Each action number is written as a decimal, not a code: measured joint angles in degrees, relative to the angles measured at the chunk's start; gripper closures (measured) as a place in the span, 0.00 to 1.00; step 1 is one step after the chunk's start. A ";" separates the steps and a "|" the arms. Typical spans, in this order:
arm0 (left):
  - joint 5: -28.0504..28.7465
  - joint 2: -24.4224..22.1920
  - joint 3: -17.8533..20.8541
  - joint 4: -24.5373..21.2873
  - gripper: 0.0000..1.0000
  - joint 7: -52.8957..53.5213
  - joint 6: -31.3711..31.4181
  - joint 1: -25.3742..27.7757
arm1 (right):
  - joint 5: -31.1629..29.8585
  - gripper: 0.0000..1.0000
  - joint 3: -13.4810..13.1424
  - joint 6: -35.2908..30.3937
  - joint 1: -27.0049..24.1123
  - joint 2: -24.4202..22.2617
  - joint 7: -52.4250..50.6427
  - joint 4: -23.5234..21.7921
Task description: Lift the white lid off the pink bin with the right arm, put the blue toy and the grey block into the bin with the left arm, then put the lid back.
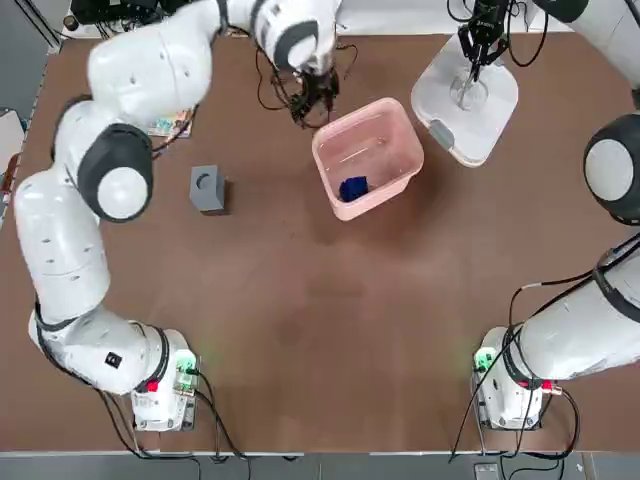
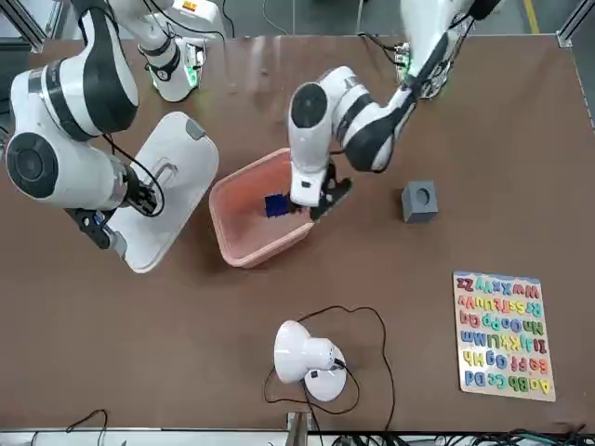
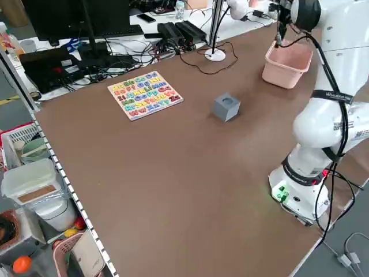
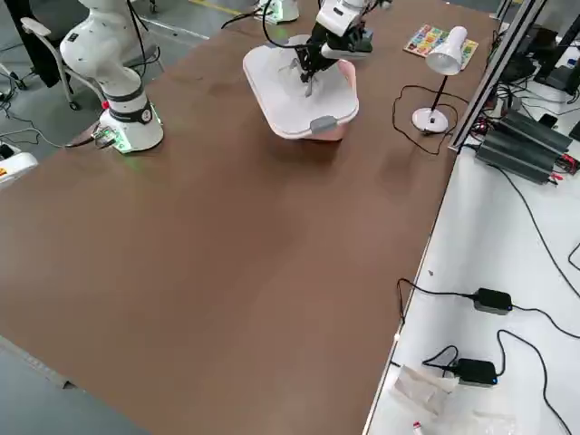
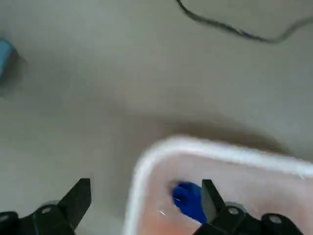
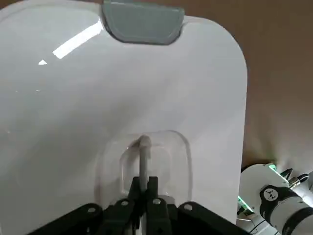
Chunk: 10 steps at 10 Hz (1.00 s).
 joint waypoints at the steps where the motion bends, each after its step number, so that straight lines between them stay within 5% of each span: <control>1: 0.00 -2.29 -0.36 -3.04 0.00 4.29 0.09 3.26 | -0.01 0.93 -0.01 -0.11 -0.06 -0.01 -0.02 0.00; 3: 0.00 -8.81 -3.99 -11.99 0.00 11.49 3.19 11.68 | -0.01 0.93 -0.01 -0.25 -0.14 -0.02 -0.06 0.00; 6: 0.03 -21.74 -7.76 -34.43 0.00 23.28 17.30 23.12 | -0.01 0.93 0.01 -0.27 -0.17 -0.04 -0.19 0.00; 10: 0.02 -26.40 -7.68 -47.49 0.00 42.37 24.97 34.00 | -0.01 0.93 0.01 -0.27 -0.18 -0.05 -0.26 0.00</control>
